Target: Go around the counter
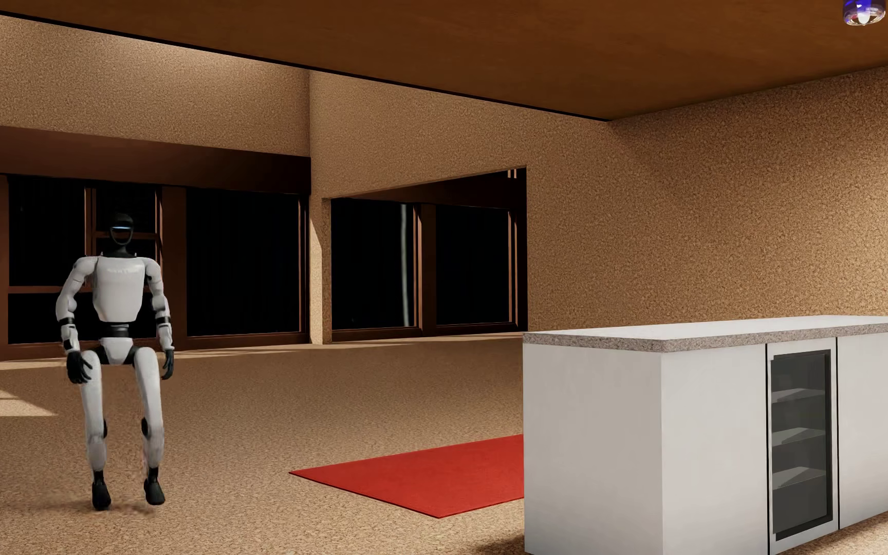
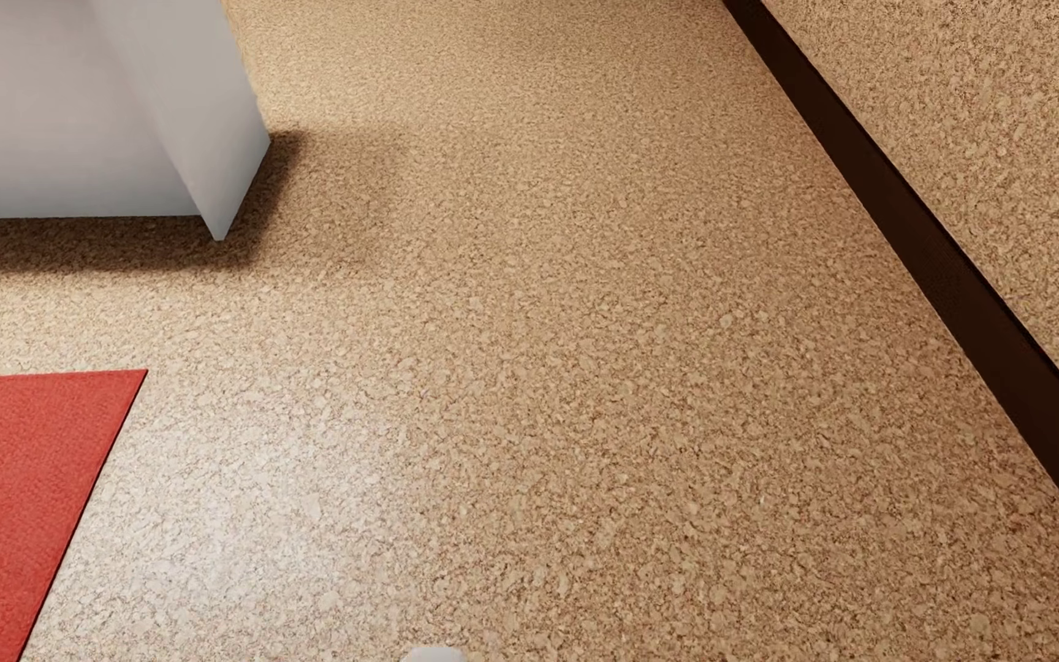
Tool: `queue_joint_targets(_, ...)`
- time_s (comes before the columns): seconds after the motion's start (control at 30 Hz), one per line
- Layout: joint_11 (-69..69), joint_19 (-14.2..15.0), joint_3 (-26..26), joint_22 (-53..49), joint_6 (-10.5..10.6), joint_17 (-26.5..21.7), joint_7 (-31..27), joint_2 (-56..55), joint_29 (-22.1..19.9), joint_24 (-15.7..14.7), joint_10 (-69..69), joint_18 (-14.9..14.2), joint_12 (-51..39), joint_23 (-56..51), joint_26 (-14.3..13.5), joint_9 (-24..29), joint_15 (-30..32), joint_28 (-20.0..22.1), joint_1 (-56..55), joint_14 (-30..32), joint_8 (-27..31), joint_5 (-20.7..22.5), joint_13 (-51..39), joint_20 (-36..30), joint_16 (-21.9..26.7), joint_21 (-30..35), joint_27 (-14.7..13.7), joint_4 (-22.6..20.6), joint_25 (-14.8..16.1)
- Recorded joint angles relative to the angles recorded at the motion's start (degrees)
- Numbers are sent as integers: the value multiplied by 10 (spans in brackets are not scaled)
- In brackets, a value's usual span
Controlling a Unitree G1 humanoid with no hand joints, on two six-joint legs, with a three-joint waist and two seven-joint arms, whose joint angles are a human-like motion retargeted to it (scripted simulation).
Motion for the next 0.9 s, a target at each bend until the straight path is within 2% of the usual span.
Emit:
queue_joint_targets(0.07, -21, 0, 27, 4, 1, -11, 0, 73, 0, 0, -194, 0, 9, -32, 0, -11, -75, 0, -41, 41, 0, -9, -27, 7, -2, -26, 0, 13, 0)
queue_joint_targets(0.1, -22, 0, 35, 11, 2, -15, 0, 98, 0, 0, -317, 0, 12, -43, 0, -20, -89, 0, -57, 113, 0, -14, -40, 3, -3, -32, 0, 20, 0)
queue_joint_targets(0.13, -16, 0, 48, 18, 1, -14, 0, 124, 0, 0, -355, 0, 15, -44, 0, -23, -84, 0, -69, 146, 0, -26, -49, 2, -3, -39, 0, 30, 0)
queue_joint_targets(0.17, -1, 0, 62, 26, -3, -11, 0, 148, 0, 0, -224, 0, 18, -48, 0, -22, -57, 0, -83, 54, 0, -47, -47, 2, -4, -56, 0, 31, 0)
queue_joint_targets(0.2, 34, 0, 70, 40, -8, -5, 0, 159, 0, 0, -161, 0, 21, -47, 0, -27, -2, 0, -97, 35, 0, -68, -36, -3, -8, -68, 0, 25, 0)
queue_joint_targets(0.23, 98, 0, 70, 61, -19, 8, 0, 149, 0, 0, -100, 0, 23, -24, 0, -36, 90, 0, -107, 56, 0, -87, -22, -7, -10, -67, 0, 9, 0)
queue_joint_targets(0.27, 197, 0, 60, 80, -29, 22, 0, 120, 0, 0, -53, 0, 21, 9, 0, -36, 197, 0, -94, 48, 0, -99, -11, -8, -12, -70, 0, -16, 0)
queue_joint_targets(0.3, 326, 0, 48, 80, -33, 26, 0, 66, 0, 0, -39, 0, 17, 29, 0, -27, 260, 0, -58, 18, 0, -105, 1, 1, -15, -69, 0, -45, 0)
queue_joint_targets(0.33, 448, 0, 30, 65, -35, 29, 0, 2, 0, 0, -53, 0, 17, 45, 0, -17, 253, 0, -8, -5, 0, -106, 6, 9, -17, -49, 0, -76, 0)
queue_joint_targets(0.4, 533, 0, -37, 26, -13, 40, 0, -120, 0, 0, -111, 0, 5, 66, 0, -6, 182, 0, 105, -19, 0, -66, 21, 10, -16, -35, 0, -83, 0)
queue_joint_targets(0.43, 487, 0, -73, -2, -2, 43, 0, -173, 0, 0, -151, 0, 2, 68, 0, -5, 196, 0, 164, -20, 0, -51, 37, 13, -12, -30, 0, -84, 0)
queue_joint_targets(0.5, 288, 0, -125, -56, 14, 42, 0, -260, 0, 0, -211, 0, -10, 88, 0, -6, 258, 0, 262, -30, 0, -33, 60, 27, -5, -4, 0, -73, 0)
queue_joint_targets(0.53, 171, 0, -152, -77, 21, 40, 0, -281, 0, 0, -234, 0, -19, 90, 0, -5, 254, 0, 313, -44, 0, -34, 73, 34, -2, -1, 0, -64, 0)
queue_joint_targets(0.57, 75, 0, -168, -93, 17, 40, 0, -309, 0, 0, -244, 0, -35, 90, 0, -10, 183, 0, 343, -61, 0, -44, 80, 42, 4, 1, 0, -66, 0)
queue_joint_targets(0.6, 18, 0, -184, -104, 13, 39, 0, -331, 0, 0, -244, 0, -49, 90, 0, -15, 58, 0, 367, -77, 0, -56, 84, 52, 9, 6, 0, -64, 0)
queue_joint_targets(0.63, 8, 0, -199, -106, 14, 36, 0, -348, 0, 0, -233, 0, -61, 88, 0, -17, -33, 0, 387, -80, 0, -70, 90, 61, 10, 13, 0, -55, 0)
queue_joint_targets(0.67, 12, 0, -214, -101, 19, 32, 0, -362, 0, 0, -219, 0, -67, 87, 0, -15, -15, 0, 410, -61, 0, -75, 97, 72, 9, 18, 0, -41, 0)
queue_joint_targets(0.7, 35, 0, -223, -90, 28, 31, 0, -377, 0, 0, -193, 0, -64, 91, 0, -16, 89, 0, 427, -13, 0, -68, 102, 82, 5, 20, 0, -23, 0)
queue_joint_targets(0.73, 80, 0, -220, -77, 43, 32, 0, -392, 0, 0, -135, 0, -54, 98, 0, -24, 204, 0, 418, 68, 0, -46, 104, 88, 0, 21, 0, 0, 0)
queue_joint_targets(0.77, 124, 0, -207, -52, 61, 31, 0, -391, 0, 0, -43, 0, -45, 110, 0, -29, 265, 0, 383, 159, 0, -20, 102, 76, -5, 18, 0, 18, 0)
queue_joint_targets(0.8, 153, 0, -190, -29, 73, 28, 0, -372, 0, 0, 74, 0, -35, 122, 0, -31, 267, 0, 323, 202, 0, 4, 93, 56, -5, 6, 0, 26, 0)
queue_joint_targets(0.83, 153, 0, -169, -26, 82, 28, 0, -335, 0, 0, 185, 0, -22, 125, 0, -27, 245, 0, 253, 166, 0, 28, 81, 46, -4, -14, 0, 30, 0)
queue_joint_targets(0.9, 97, 0, -101, -18, 76, 22, 0, -207, 0, 0, 278, 0, -2, 110, 0, -14, 167, 0, 133, 28, 0, 39, 50, 17, 1, -29, 0, 4, 0)
